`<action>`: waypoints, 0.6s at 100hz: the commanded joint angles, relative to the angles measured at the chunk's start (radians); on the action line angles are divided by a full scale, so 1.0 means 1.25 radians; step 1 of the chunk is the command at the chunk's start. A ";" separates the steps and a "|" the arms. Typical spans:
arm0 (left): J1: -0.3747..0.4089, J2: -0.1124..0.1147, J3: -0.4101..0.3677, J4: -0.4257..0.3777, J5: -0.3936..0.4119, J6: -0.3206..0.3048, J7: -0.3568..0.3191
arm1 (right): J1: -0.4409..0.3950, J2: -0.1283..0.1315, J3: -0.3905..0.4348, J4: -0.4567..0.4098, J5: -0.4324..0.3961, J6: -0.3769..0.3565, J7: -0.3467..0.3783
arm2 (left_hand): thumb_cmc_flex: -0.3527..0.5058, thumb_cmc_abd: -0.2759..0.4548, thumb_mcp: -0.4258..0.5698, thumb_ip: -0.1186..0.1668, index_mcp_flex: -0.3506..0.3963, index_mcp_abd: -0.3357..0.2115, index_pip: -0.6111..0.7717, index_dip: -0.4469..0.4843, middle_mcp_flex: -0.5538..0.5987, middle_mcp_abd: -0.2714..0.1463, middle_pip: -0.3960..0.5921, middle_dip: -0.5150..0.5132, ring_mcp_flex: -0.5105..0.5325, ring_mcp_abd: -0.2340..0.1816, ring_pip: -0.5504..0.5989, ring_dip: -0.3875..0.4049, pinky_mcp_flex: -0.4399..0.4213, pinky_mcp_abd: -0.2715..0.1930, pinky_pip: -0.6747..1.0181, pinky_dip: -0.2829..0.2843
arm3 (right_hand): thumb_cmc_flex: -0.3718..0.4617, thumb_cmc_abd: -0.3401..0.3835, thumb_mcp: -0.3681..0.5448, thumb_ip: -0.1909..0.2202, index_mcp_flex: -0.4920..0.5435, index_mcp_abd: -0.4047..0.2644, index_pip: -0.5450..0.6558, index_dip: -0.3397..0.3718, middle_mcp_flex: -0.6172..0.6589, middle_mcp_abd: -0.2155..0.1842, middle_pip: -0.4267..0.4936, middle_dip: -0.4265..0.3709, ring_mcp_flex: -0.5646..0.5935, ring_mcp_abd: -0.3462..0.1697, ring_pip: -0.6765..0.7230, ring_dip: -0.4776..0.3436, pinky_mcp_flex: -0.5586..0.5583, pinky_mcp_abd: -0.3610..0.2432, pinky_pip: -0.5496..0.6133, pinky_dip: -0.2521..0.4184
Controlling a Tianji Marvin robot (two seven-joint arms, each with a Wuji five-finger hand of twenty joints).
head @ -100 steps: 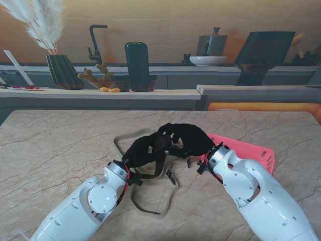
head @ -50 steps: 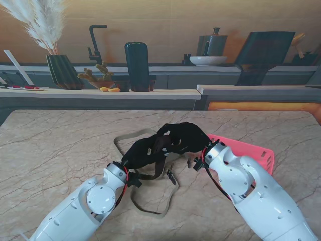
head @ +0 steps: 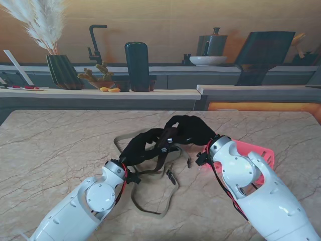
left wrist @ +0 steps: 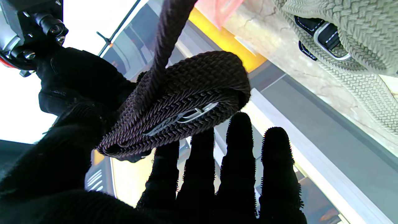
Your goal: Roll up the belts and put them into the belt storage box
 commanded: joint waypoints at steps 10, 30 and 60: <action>0.005 0.008 -0.004 -0.011 0.007 0.010 -0.027 | -0.013 -0.008 0.025 -0.045 0.033 0.054 -0.010 | -0.038 -0.055 0.053 0.007 -0.028 -0.022 -0.065 -0.028 -0.046 -0.019 -0.037 -0.020 -0.034 -0.029 -0.040 -0.025 -0.017 0.006 -0.037 0.017 | 0.068 0.089 0.067 0.021 0.139 -0.044 0.203 0.082 0.023 0.024 -0.007 -0.004 0.031 0.015 -0.007 -0.007 -0.004 0.011 0.023 -0.012; -0.005 0.017 0.011 -0.007 0.025 0.020 -0.053 | -0.026 -0.010 0.054 -0.083 0.074 0.106 0.001 | -0.041 -0.056 0.060 0.002 -0.057 0.024 -0.173 -0.113 -0.169 0.031 -0.113 -0.082 -0.147 -0.036 -0.142 -0.090 -0.049 0.004 -0.154 -0.010 | 0.068 0.089 0.072 0.020 0.145 -0.032 0.197 0.082 0.024 0.032 -0.004 -0.012 0.031 0.021 -0.004 -0.007 -0.007 0.017 0.027 -0.012; -0.013 0.000 0.031 -0.009 -0.053 0.056 -0.057 | -0.033 -0.004 0.062 -0.092 0.083 0.097 0.027 | -0.063 -0.064 0.053 -0.002 -0.127 0.092 -0.289 -0.249 -0.298 0.106 -0.146 -0.161 -0.223 -0.009 -0.177 -0.130 -0.070 0.012 -0.223 -0.017 | 0.070 0.089 0.068 0.020 0.148 -0.031 0.192 0.086 0.022 0.034 0.004 -0.014 0.030 0.024 0.002 -0.006 -0.012 0.020 0.028 -0.015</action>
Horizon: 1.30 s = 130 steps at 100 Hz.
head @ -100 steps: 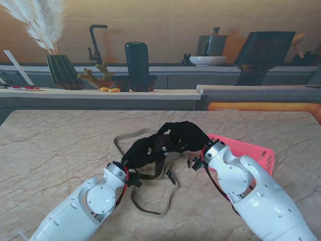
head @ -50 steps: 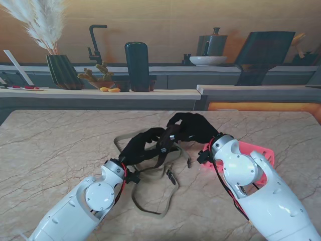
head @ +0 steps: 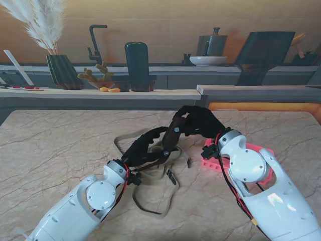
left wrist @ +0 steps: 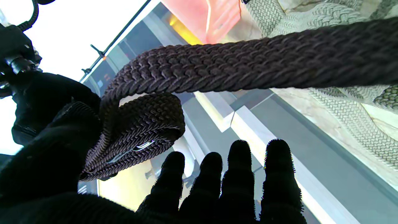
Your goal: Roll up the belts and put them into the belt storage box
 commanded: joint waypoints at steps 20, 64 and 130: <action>-0.006 -0.020 0.020 0.001 -0.052 0.015 -0.007 | 0.003 0.001 -0.012 -0.002 0.016 -0.013 0.015 | -0.017 -0.055 0.023 -0.006 -0.055 -0.003 -0.040 -0.044 -0.058 0.006 -0.008 -0.039 -0.043 -0.003 -0.019 -0.025 -0.013 0.005 -0.038 -0.013 | 0.071 0.090 0.066 0.020 0.125 -0.094 0.191 0.086 0.020 0.001 0.007 -0.007 0.031 -0.002 0.005 -0.005 -0.006 0.010 0.026 -0.011; -0.010 -0.037 0.037 0.008 -0.090 0.012 0.018 | 0.007 0.000 -0.022 -0.021 0.053 -0.017 0.025 | 0.099 -0.047 0.112 -0.008 0.017 -0.059 0.246 0.163 0.252 -0.130 0.150 0.101 0.204 -0.076 0.100 0.045 0.072 -0.024 0.084 0.032 | 0.071 0.095 0.061 0.021 0.123 -0.097 0.188 0.090 0.019 -0.001 0.010 -0.004 0.030 -0.003 0.007 -0.004 -0.008 0.011 0.025 -0.013; 0.018 -0.030 0.019 -0.033 -0.203 0.020 -0.048 | -0.010 0.000 -0.017 0.003 0.062 -0.019 0.023 | 0.608 0.228 -0.426 -0.011 0.246 -0.133 0.640 0.328 0.628 -0.181 0.526 0.368 0.513 -0.029 0.559 0.208 0.219 -0.050 0.461 0.018 | -0.170 0.071 0.003 0.119 -0.172 -0.009 -0.115 0.233 -0.303 0.026 0.028 0.008 -0.176 -0.002 -0.031 0.001 -0.123 0.016 -0.051 0.012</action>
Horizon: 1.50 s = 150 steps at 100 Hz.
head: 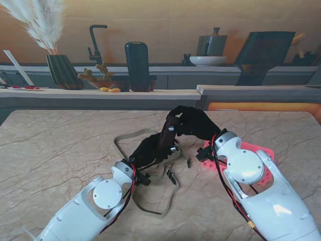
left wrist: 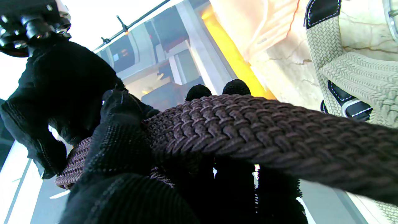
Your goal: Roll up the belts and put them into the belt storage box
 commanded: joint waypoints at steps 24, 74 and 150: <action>0.017 0.001 -0.005 -0.013 0.002 -0.003 0.001 | -0.015 0.013 0.004 0.036 -0.034 -0.063 0.040 | 0.121 0.098 0.040 0.020 0.013 -0.058 0.064 0.032 0.057 -0.056 0.096 0.025 0.020 -0.002 0.013 0.013 0.002 -0.020 0.030 0.004 | -0.080 0.040 -0.244 0.048 -0.223 0.007 -0.120 0.047 -0.289 0.027 -0.066 -0.022 -0.198 -0.007 -0.037 -0.019 -0.124 -0.011 -0.093 0.069; 0.018 0.004 -0.004 -0.013 0.008 -0.007 -0.006 | 0.020 -0.008 -0.052 0.101 0.056 -0.057 0.005 | 0.113 0.085 0.039 0.027 0.024 -0.060 0.055 0.027 0.062 -0.055 0.086 0.024 0.021 -0.002 0.002 0.008 0.003 -0.019 0.024 0.006 | 0.101 0.063 -0.065 -0.075 0.191 -0.247 0.249 -0.114 0.142 -0.111 -0.033 -0.001 -0.046 -0.052 0.020 -0.004 -0.055 0.002 -0.069 0.099; 0.016 0.025 -0.054 0.027 0.320 -0.041 0.131 | -0.056 -0.014 0.048 -0.066 0.007 -0.016 -0.064 | -0.380 -0.167 0.537 0.020 -0.297 -0.025 -0.440 -0.207 -0.544 0.021 -0.358 -0.264 -0.464 -0.030 -0.485 -0.141 -0.202 -0.037 -0.367 -0.026 | 0.134 0.033 0.005 -0.077 0.260 -0.131 0.280 -0.174 0.235 -0.031 0.008 -0.003 0.050 -0.028 0.120 0.024 0.011 -0.020 0.029 0.059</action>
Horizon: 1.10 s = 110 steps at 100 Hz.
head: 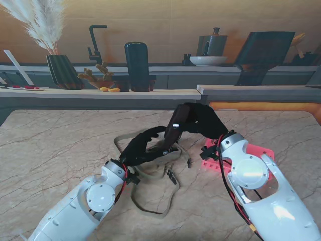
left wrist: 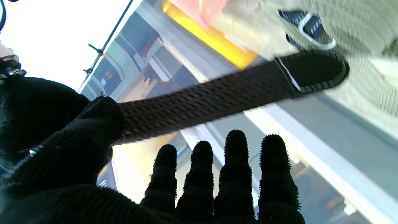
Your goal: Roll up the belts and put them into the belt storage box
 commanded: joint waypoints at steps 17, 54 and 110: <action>-0.001 0.001 -0.010 0.018 0.022 0.001 0.020 | -0.010 -0.002 0.012 -0.026 0.069 0.067 0.027 | -0.016 -0.034 0.044 0.017 -0.050 -0.013 -0.073 -0.067 -0.092 0.004 -0.020 -0.049 -0.077 -0.029 -0.036 -0.047 -0.026 -0.048 -0.062 -0.036 | 0.135 0.103 0.087 0.011 0.093 -0.074 0.148 0.025 0.024 0.044 0.073 0.036 0.024 0.006 0.065 0.032 0.018 -0.022 0.048 -0.024; -0.016 -0.002 0.002 0.034 0.058 0.014 0.057 | 0.027 -0.025 -0.020 0.016 0.236 0.229 0.031 | -0.028 -0.040 0.056 0.018 -0.065 -0.032 -0.328 -0.162 -0.159 0.017 -0.068 -0.108 -0.133 -0.026 -0.045 -0.081 -0.051 -0.075 -0.101 -0.076 | 0.166 0.132 0.057 0.021 0.083 -0.025 0.136 0.050 0.001 0.081 0.116 0.060 0.037 0.040 0.113 0.053 0.039 0.000 0.080 -0.022; -0.018 0.003 0.007 0.040 0.105 0.000 0.078 | 0.064 -0.096 -0.061 0.090 0.411 0.367 -0.135 | -0.031 -0.071 0.085 0.018 -0.063 -0.049 -0.358 -0.228 -0.167 0.010 -0.098 -0.100 -0.148 -0.028 -0.038 -0.082 -0.062 -0.075 -0.108 -0.083 | 0.171 0.142 0.057 0.022 0.078 0.012 0.132 0.059 -0.006 0.105 0.156 0.072 0.068 0.058 0.139 0.057 0.067 0.030 0.116 -0.024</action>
